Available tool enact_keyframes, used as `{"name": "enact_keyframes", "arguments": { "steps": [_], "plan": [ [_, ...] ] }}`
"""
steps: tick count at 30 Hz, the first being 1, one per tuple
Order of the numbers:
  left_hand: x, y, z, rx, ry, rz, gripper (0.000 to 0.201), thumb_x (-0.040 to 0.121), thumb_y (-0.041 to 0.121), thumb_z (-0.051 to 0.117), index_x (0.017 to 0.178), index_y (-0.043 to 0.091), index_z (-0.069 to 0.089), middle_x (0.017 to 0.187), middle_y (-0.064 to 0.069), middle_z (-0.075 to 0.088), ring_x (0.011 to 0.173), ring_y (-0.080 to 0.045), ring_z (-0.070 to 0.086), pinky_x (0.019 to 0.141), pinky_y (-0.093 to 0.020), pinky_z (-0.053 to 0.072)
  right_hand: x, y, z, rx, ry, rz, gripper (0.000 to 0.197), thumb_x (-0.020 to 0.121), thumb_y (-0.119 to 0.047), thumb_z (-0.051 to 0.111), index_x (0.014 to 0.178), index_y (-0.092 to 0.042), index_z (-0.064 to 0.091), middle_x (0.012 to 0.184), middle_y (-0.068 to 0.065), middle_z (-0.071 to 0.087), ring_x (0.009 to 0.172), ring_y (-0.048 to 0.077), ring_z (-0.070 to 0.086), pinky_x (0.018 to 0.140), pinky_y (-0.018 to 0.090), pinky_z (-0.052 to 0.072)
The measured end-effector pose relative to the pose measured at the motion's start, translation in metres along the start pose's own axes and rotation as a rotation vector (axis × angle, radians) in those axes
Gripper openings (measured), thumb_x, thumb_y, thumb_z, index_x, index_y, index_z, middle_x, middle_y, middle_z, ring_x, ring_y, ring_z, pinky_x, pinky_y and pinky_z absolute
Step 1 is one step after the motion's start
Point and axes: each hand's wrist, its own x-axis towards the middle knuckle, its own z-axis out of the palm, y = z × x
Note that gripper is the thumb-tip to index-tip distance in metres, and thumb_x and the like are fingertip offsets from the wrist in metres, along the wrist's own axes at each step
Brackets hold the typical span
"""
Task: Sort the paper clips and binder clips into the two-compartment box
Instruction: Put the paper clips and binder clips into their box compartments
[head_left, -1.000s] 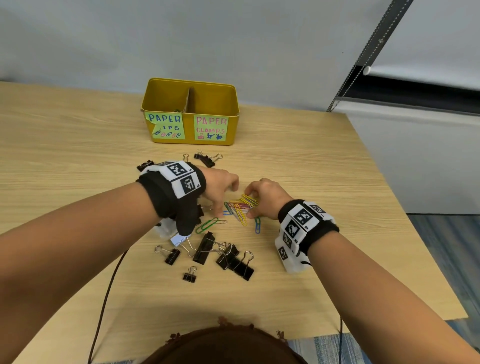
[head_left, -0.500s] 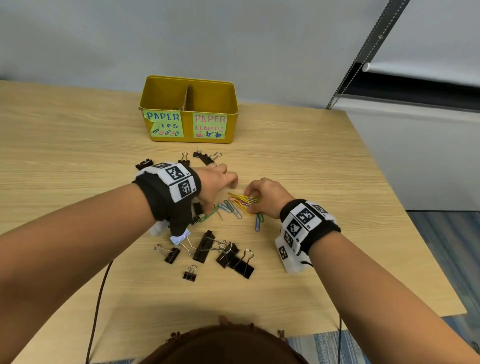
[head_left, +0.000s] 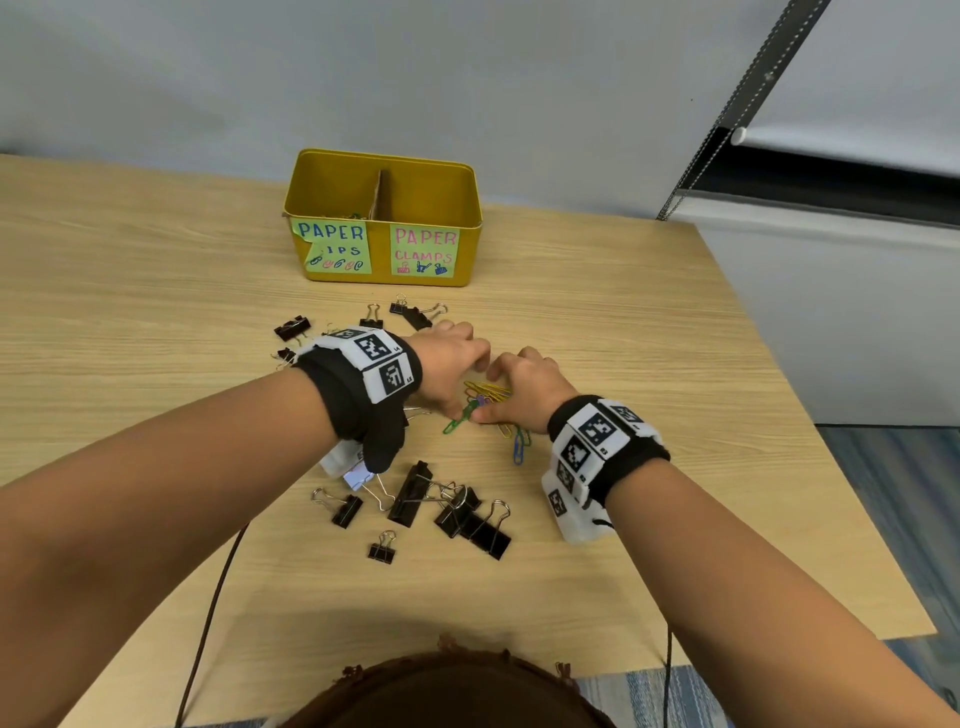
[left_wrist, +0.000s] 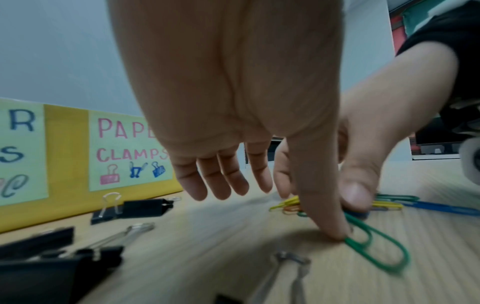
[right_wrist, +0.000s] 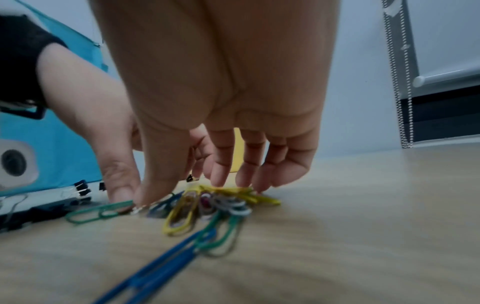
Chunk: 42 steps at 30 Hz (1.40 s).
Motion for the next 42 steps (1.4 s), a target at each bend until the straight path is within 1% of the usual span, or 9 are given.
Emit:
{"name": "enact_keyframes", "arguments": {
  "steps": [6,18,21,23,25,30,34,39,42],
  "plan": [
    [0.007,0.004,-0.006,-0.037,-0.107,0.074,0.087,0.063,0.024,0.082,0.137,0.022,0.035,0.127,-0.005,0.039,0.121,-0.024,0.039,0.103,-0.045,0.042,-0.011,0.02,0.0,-0.005,0.015,0.02,0.089,0.061,-0.043,0.082,0.136,-0.016,0.044,0.13,0.01,0.043,0.124,0.028,0.042,0.104,0.037,0.041],
    [0.013,0.023,0.003,-0.004,-0.029,0.067,0.033,0.087,0.018,0.06,0.116,0.001,0.057,0.116,-0.017,0.062,0.106,-0.03,0.059,0.083,-0.032,0.044,-0.001,0.007,0.005,0.074,0.094,-0.057,0.036,0.082,-0.014,0.067,0.115,-0.003,0.064,0.113,0.018,0.065,0.108,0.031,0.06,0.089,0.033,0.046],
    [0.01,0.019,0.001,-0.044,-0.026,0.103,0.029,0.087,0.017,0.061,0.112,0.003,0.059,0.112,-0.016,0.064,0.103,-0.03,0.059,0.08,-0.032,0.042,0.003,0.012,-0.002,0.175,0.002,-0.051,0.02,0.08,-0.012,0.071,0.098,-0.004,0.069,0.08,0.01,0.066,0.076,0.021,0.07,0.07,0.027,0.056],
    [0.007,0.014,-0.003,-0.077,-0.014,0.113,0.027,0.086,0.016,0.061,0.111,0.005,0.061,0.107,-0.015,0.066,0.098,-0.029,0.06,0.077,-0.03,0.042,0.006,0.013,-0.012,0.228,-0.074,-0.06,0.007,0.08,-0.011,0.071,0.076,-0.01,0.065,0.061,0.0,0.057,0.042,0.001,0.06,0.045,0.009,0.047],
    [0.005,0.008,-0.013,-0.093,0.004,0.121,0.026,0.084,0.016,0.062,0.107,0.004,0.064,0.094,-0.012,0.065,0.085,-0.027,0.059,0.073,-0.03,0.042,0.012,0.011,-0.024,0.22,-0.095,-0.079,0.011,0.08,-0.011,0.072,0.075,-0.012,0.062,0.056,-0.002,0.054,0.032,-0.004,0.051,0.037,0.004,0.039],
    [-0.009,-0.021,-0.065,-0.166,0.125,0.065,0.026,0.08,0.019,0.069,0.101,0.003,0.068,0.078,-0.01,0.065,0.066,-0.02,0.055,0.052,-0.025,0.036,0.035,-0.017,-0.078,0.281,-0.083,-0.191,0.011,0.077,-0.005,0.074,0.072,-0.004,0.064,0.057,0.002,0.055,0.031,-0.004,0.052,0.053,0.015,0.053],
    [-0.029,-0.07,-0.121,-0.228,0.348,-0.056,0.021,0.078,0.018,0.07,0.096,0.007,0.071,0.057,-0.002,0.06,0.046,-0.004,0.053,0.042,-0.01,0.032,0.062,-0.069,-0.134,0.343,0.04,-0.293,0.028,0.079,-0.004,0.072,0.06,-0.015,0.054,0.039,-0.008,0.056,0.029,-0.004,0.052,0.041,0.008,0.048],
    [-0.036,-0.131,-0.144,-0.274,0.547,-0.268,0.026,0.08,0.011,0.067,0.105,0.002,0.07,0.091,-0.021,0.071,0.078,-0.027,0.061,0.063,-0.024,0.042,0.114,-0.14,-0.144,0.491,0.187,-0.31,0.01,0.079,-0.003,0.071,0.08,-0.011,0.065,0.062,-0.001,0.058,0.056,0.014,0.059,0.074,0.032,0.056],
    [-0.022,-0.154,-0.131,-0.291,0.569,-0.401,0.028,0.08,0.009,0.067,0.107,0.002,0.069,0.104,-0.022,0.069,0.099,-0.034,0.062,0.079,-0.033,0.045,0.137,-0.165,-0.128,0.476,0.248,-0.231,0.005,0.081,-0.01,0.069,0.086,-0.012,0.069,0.077,0.005,0.064,0.071,0.019,0.059,0.083,0.034,0.054]
  ]
}}
